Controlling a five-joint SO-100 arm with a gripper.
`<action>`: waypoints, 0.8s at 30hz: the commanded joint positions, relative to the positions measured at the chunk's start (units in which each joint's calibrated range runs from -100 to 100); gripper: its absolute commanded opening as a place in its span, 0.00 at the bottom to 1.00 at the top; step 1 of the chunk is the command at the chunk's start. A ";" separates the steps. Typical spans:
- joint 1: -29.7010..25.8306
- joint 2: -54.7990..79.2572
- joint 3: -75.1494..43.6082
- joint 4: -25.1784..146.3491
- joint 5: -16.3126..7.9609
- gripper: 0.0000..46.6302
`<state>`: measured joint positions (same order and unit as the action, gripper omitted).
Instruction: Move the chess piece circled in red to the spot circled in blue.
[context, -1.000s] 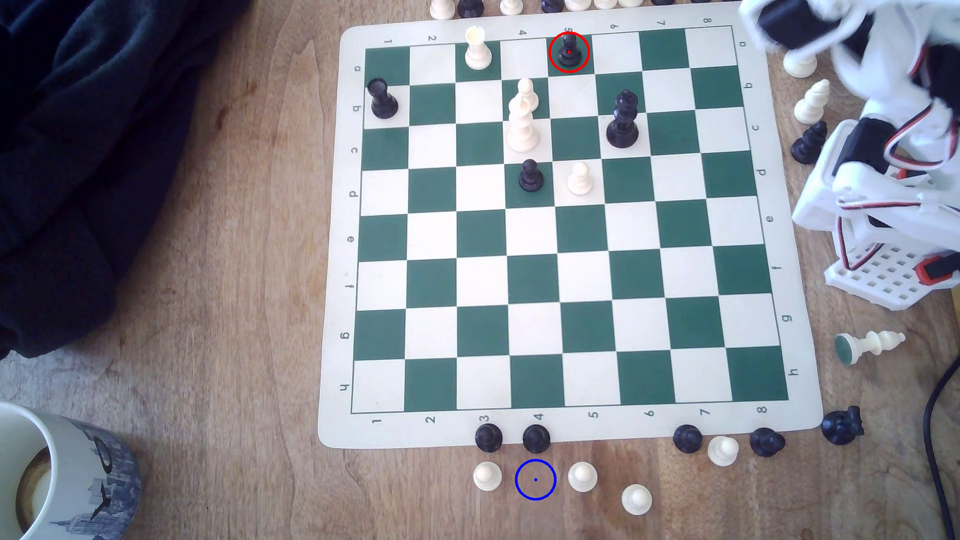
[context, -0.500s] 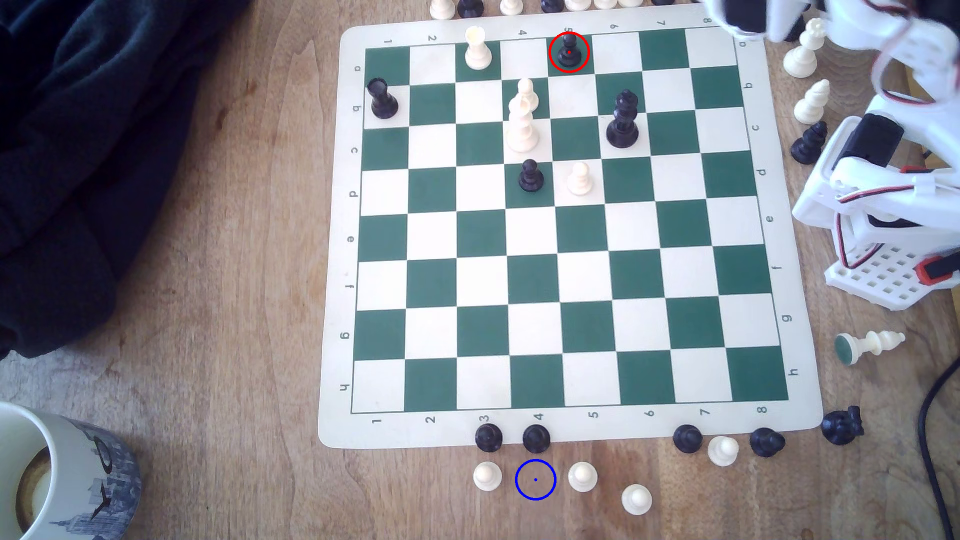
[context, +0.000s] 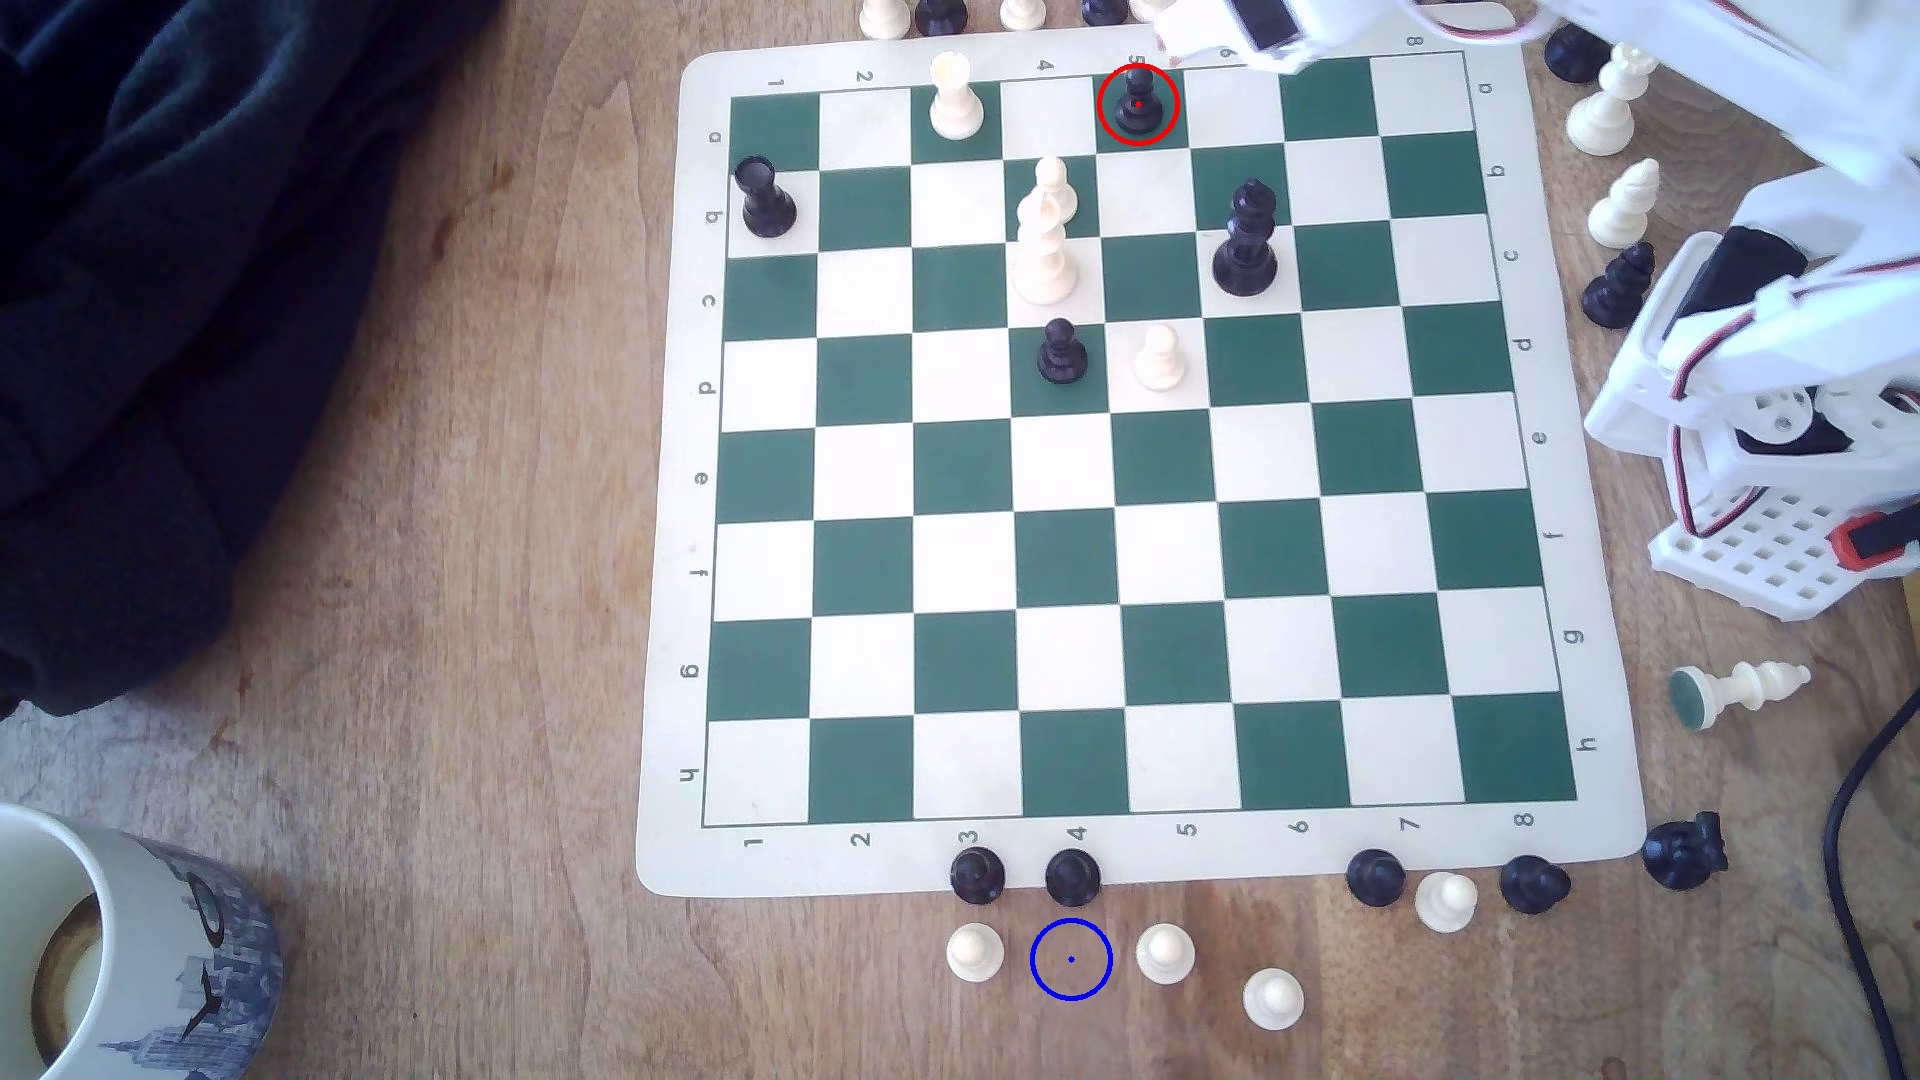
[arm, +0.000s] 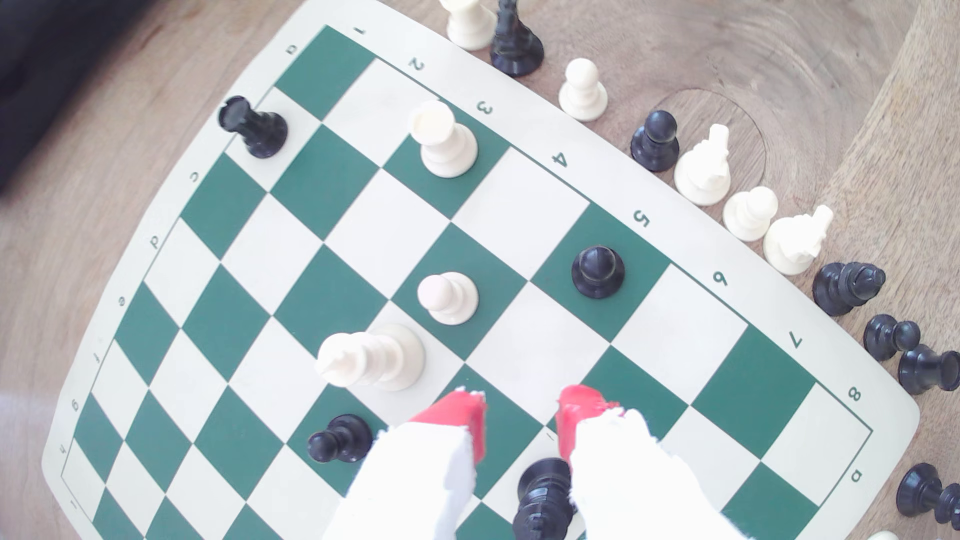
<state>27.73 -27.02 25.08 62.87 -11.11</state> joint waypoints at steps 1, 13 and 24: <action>0.86 5.37 -8.94 0.93 -0.29 0.17; 1.88 17.94 -9.30 0.85 -0.39 0.20; 4.46 25.92 -10.94 -5.54 0.15 0.27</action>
<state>31.56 -1.89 20.02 58.96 -11.26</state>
